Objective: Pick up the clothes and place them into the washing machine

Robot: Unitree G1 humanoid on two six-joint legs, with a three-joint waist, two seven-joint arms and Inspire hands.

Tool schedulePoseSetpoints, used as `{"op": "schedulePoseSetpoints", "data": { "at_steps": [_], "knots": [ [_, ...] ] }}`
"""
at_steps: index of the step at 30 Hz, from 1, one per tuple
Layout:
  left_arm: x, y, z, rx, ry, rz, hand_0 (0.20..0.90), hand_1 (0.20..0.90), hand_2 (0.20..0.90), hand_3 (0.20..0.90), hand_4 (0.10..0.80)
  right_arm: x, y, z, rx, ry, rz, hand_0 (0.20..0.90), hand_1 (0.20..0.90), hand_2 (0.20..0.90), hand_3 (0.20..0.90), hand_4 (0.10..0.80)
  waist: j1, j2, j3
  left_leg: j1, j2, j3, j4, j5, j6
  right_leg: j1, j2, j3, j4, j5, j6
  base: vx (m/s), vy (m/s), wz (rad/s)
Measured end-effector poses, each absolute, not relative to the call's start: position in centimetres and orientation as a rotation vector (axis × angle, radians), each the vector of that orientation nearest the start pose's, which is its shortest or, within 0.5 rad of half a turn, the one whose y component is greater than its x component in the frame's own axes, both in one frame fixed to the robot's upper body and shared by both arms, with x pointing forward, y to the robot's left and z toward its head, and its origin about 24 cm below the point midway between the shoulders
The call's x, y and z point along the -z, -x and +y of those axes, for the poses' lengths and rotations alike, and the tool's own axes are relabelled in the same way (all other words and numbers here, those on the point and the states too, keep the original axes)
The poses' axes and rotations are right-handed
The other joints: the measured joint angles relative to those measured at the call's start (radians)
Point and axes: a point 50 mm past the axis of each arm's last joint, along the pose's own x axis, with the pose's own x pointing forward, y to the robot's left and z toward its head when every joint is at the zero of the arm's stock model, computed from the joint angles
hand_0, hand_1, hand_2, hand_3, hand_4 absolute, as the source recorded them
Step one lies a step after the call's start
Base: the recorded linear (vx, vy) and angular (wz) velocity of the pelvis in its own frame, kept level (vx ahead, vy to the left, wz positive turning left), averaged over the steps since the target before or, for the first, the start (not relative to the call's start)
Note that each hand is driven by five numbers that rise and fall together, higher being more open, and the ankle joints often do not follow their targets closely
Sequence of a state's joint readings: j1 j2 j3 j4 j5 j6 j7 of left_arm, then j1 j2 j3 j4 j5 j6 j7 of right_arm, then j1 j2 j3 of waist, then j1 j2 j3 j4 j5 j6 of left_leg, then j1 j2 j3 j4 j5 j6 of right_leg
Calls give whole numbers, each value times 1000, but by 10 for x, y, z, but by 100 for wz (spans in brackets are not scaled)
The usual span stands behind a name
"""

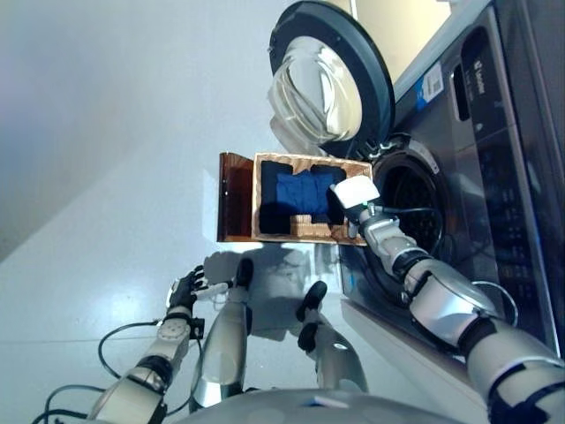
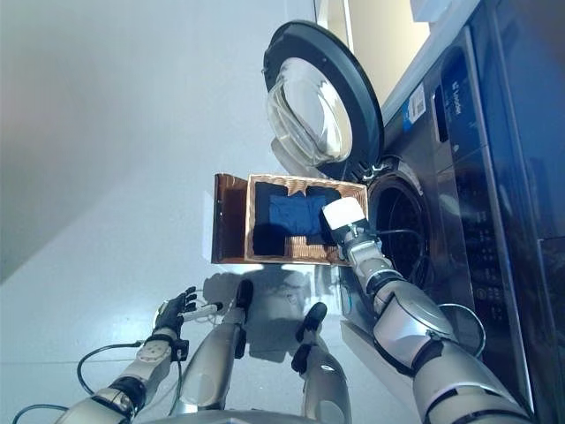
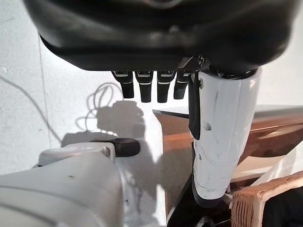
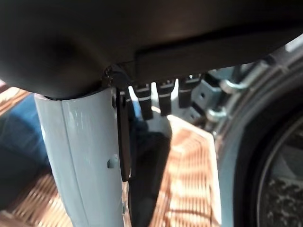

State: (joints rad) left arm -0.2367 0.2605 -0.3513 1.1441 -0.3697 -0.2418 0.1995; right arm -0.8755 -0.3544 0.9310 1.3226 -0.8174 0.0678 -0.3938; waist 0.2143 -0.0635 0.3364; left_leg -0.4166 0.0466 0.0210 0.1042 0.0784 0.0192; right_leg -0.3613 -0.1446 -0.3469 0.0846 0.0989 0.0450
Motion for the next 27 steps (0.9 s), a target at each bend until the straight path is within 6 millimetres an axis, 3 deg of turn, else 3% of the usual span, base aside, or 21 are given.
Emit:
{"op": "schedulePoseSetpoints", "data": {
  "at_steps": [8,12,27],
  "knots": [
    [100,-228,211,-191,-202,635,900,900,900,900,800,-38,-370,-192,-154,1946,7,900,900,900,900,800,21,-1,12,-14,-1,-31,-1,0,-5,0,2,-25,1,-13,2,30,-1,9],
    [98,-230,212,-207,-205,625,900,900,900,900,800,-51,-377,-187,-105,1924,-43,900,900,900,900,800,21,-2,33,-19,-3,-39,1,1,-6,0,1,-30,3,-14,2,2,-2,4],
    [94,-235,211,-219,-196,597,900,900,900,900,800,-57,-380,-182,-53,1886,-58,900,900,900,900,800,31,-3,49,-58,-9,-84,14,6,-13,-28,-10,-75,59,-54,2,5,-6,10]
  ]
}}
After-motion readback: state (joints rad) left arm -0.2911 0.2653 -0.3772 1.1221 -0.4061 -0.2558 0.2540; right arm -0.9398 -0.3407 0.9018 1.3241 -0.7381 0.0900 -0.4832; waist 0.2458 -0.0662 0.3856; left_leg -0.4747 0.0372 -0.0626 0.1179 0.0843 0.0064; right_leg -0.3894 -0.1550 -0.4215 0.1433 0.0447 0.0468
